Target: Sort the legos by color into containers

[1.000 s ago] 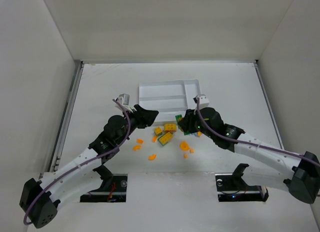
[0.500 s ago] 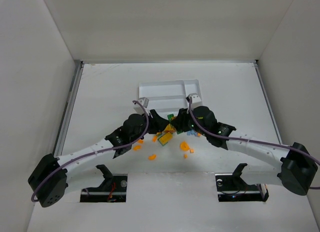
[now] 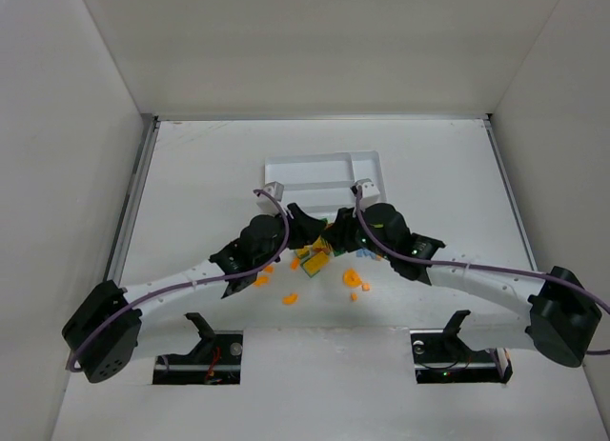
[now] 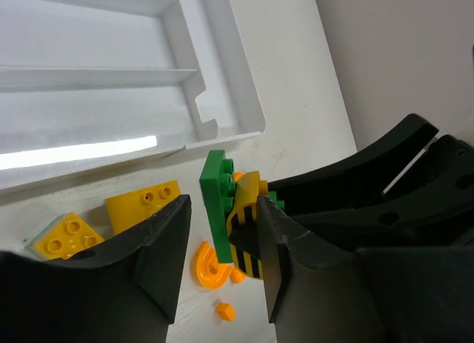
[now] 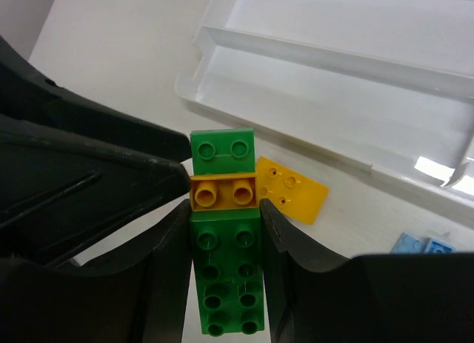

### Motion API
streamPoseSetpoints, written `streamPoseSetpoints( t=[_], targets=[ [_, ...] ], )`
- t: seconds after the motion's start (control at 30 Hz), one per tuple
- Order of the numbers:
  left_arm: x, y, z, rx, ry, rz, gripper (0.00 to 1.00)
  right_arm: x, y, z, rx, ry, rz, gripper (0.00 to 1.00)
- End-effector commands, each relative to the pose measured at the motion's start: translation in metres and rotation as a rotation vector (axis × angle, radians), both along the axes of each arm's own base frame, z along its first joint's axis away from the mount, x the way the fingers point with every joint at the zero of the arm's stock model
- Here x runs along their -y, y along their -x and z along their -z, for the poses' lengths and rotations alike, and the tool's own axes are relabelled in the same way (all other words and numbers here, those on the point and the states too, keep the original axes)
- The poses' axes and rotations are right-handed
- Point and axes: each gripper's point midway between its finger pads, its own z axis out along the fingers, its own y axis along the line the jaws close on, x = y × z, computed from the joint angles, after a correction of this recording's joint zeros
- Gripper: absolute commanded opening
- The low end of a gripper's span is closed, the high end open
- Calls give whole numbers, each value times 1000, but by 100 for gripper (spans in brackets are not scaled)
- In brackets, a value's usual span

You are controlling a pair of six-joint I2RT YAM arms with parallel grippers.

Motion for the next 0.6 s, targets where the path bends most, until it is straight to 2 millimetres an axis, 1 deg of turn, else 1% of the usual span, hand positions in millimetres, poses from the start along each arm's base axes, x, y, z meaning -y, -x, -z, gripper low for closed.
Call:
streamPoseSetpoints(
  t=[0.0, 0.17, 0.37, 0.57],
  targets=[
    [2, -11, -33, 82, 116, -53, 38, -20, 2, -24, 51, -106, -53, 19],
    [-2, -13, -37, 90, 174, -84, 37, -19, 3, -20, 43, -118, -44, 19],
    [-1, -15, -21, 39, 162, -99, 37, -18, 4, -27, 55, -139, -43, 19],
    [1, -19, -14, 12, 150, -106, 33, -18, 1, -31, 70, -150, -33, 19]
  ],
)
